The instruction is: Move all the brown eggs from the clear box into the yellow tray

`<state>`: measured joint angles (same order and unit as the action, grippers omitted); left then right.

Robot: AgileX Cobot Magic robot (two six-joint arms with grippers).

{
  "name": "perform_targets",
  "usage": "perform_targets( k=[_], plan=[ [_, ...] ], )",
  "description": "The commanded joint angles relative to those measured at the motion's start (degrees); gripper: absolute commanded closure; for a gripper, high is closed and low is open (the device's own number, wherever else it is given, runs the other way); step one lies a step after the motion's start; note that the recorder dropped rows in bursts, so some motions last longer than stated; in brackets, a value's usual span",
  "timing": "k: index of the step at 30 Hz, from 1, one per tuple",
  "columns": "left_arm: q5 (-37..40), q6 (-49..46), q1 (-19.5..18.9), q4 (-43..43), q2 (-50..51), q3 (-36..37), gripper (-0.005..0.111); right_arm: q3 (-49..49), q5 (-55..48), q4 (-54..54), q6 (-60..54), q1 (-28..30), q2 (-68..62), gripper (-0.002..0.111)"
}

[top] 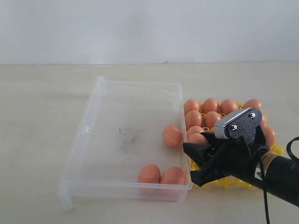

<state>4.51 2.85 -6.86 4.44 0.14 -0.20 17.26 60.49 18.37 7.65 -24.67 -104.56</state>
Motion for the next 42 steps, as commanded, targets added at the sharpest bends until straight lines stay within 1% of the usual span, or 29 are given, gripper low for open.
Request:
perform_targets(
  k=[1,4,6,7,8,9,10,11,12,13,15,19,22,23,25,26,28,30,31,33,34,36,37,38,39,42],
  plan=[
    [-0.16,0.51,0.1,0.51,-0.14,0.2,0.103,0.11,0.05,0.41,0.58,0.16,-0.09,0.109],
    [-0.16,0.51,0.1,0.51,-0.14,0.2,0.103,0.11,0.05,0.41,0.58,0.16,-0.09,0.108],
    [-0.16,0.51,0.1,0.51,-0.14,0.2,0.103,0.11,0.05,0.41,0.46,0.16,-0.09,0.106],
    [-0.16,0.51,0.1,0.51,-0.14,0.2,0.103,0.11,0.05,0.41,0.45,0.16,-0.09,0.1],
    [-0.16,0.51,0.1,0.51,-0.14,0.2,0.103,0.11,0.05,0.41,0.45,0.16,-0.09,0.097],
    [-0.16,0.51,0.1,0.51,-0.14,0.2,0.103,0.11,0.05,0.41,0.45,0.16,-0.09,0.085],
    [-0.16,0.51,0.1,0.51,-0.14,0.2,0.103,0.11,0.05,0.41,0.45,0.16,-0.09,0.08],
    [-0.16,0.51,0.1,0.51,-0.14,0.2,0.103,0.11,0.05,0.32,0.45,0.16,-0.09,0.067],
    [-0.16,0.51,0.1,0.51,-0.14,0.2,0.103,0.11,0.05,0.32,0.45,0.16,-0.09,0.061],
    [-0.16,0.51,0.1,0.51,-0.14,0.2,0.103,0.11,0.05,0.07,0.45,0.16,-0.09,0.053],
    [-0.16,0.51,0.1,0.51,-0.14,0.2,0.103,0.11,0.05,-0.55,0.45,0.16,-0.09,0.051],
    [-0.16,0.51,0.1,0.51,-0.14,0.2,0.103,0.11,0.75,-1.9,0.36,0.16,0.26,0.051],
    [-0.16,0.51,0.1,0.51,-0.14,0.2,0.103,0.11,0.89,-2.09,2.09,0.16,6.33,0.051],
    [-0.16,0.51,0.1,0.51,-0.14,0.2,0.103,0.11,0.52,-1.03,3.08,0.16,8.27,0.051],
    [-0.16,0.51,0.1,0.51,-0.14,0.2,0.103,0.49,-3.01,5.66,6.21,0.16,13.63,0.052],
    [-0.16,0.51,0.1,0.51,-0.14,0.2,0.103,1.36,-7.02,8.53,10.08,0.16,15.74,0.053],
    [-0.16,0.51,0.1,0.51,-0.14,0.2,0.103,4.19,-15.98,15.58,19.18,0.16,19.41,0.06],
    [-0.16,0.51,0.1,0.51,-0.14,0.2,0.103,7.9,-23.21,26.59,30.6,0.06,21.71,0.073],
    [-0.16,0.51,0.1,0.51,-0.14,0.2,0.103,9.41,-24.47,31.27,36.04,0.06,22.27,0.081],
    [-0.16,0.51,0.1,0.51,-0.14,0.2,0.103,13.42,-24.43,41.45,47.75,0.06,22.7,0.102],
    [-0.16,0.51,0.1,0.51,-0.14,0.2,0.103,15.75,-23.78,46.23,51.92,0.06,22.7,0.108],
    [-0.16,0.51,0.1,0.51,-0.14,0.2,0.103,20.63,-24.43,51.91,57.67,0.06,22.7,0.109],
    [-0.16,0.51,0.1,0.51,-0.14,0.2,0.103,23.06,-26.27,53.88,58.1,0.06,22.7,0.109],
    [-0.16,0.51,0.1,0.51,-0.14,0.2,0.103,24.98,-29.13,55.01,58.26,0.06,22.7,0.109],
    [-0.16,0.51,0.1,0.51,-0.14,0.2,0.103,27.32,-34.5,56.27,58.46,0.06,22.7,0.109],
    [-0.16,0.51,0.1,0.51,-0.14,0.2,0.103,32.54,-56.86,59.03,59.62,0.06,22.7,0.109]
  ],
)
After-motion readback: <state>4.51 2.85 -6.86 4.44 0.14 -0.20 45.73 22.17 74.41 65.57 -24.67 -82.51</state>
